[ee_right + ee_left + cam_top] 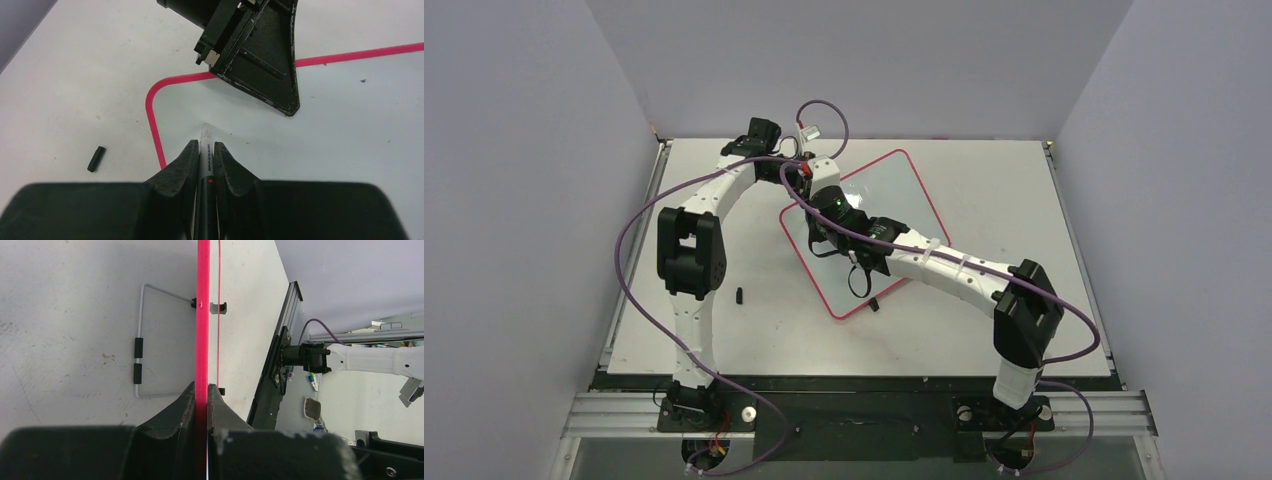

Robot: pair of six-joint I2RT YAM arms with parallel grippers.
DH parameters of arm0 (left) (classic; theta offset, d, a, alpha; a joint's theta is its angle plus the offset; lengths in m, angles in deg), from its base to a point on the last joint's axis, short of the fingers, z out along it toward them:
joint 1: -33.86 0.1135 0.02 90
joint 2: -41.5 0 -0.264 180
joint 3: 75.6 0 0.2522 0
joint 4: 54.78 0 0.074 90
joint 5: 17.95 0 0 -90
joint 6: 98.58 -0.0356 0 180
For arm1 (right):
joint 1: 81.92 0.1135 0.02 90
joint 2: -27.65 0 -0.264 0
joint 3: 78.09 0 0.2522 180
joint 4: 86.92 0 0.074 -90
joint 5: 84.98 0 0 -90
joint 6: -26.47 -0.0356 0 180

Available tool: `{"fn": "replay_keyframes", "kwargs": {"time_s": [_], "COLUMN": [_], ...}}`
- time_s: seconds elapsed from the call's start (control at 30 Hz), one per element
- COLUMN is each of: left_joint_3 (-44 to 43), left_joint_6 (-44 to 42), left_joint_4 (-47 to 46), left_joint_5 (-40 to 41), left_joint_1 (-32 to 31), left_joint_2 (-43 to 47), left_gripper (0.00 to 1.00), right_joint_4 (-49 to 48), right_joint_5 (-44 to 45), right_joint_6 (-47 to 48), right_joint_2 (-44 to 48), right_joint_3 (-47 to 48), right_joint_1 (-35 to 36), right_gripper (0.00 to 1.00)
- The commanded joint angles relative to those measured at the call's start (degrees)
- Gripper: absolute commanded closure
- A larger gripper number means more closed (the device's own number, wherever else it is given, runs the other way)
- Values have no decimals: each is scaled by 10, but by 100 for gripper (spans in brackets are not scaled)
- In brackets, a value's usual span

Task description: Write a sentence on the whiteboard

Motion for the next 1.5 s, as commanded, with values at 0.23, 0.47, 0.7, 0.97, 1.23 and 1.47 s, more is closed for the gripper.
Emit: {"fn": "replay_keyframes", "kwargs": {"time_s": [0.23,0.47,0.7,0.97,1.23,1.47], "left_joint_3": [-5,-6,-7,-8,-9,-9], "left_joint_6": [-37,-37,-40,-41,-44,-46], "left_joint_4": [2,3,5,8,10,11], "left_joint_5": [37,38,39,40,41,41], "left_joint_1": [-12,-12,-13,-12,-12,-13], "left_joint_2": [31,32,34,34,36,38], "left_gripper": [100,100,100,100,100,100], "right_joint_4": [-25,-27,-27,-27,-25,-27], "right_joint_5": [23,30,40,52,55,50], "right_joint_6": [-2,-5,-9,-16,-21,-28], "right_joint_2": [-5,4,16,42,63,85], "right_joint_3": [-2,-30,-58,-99,-106,-95], "right_joint_1": [4,3,4,4,5,6], "right_gripper": [100,100,100,100,100,100]}}
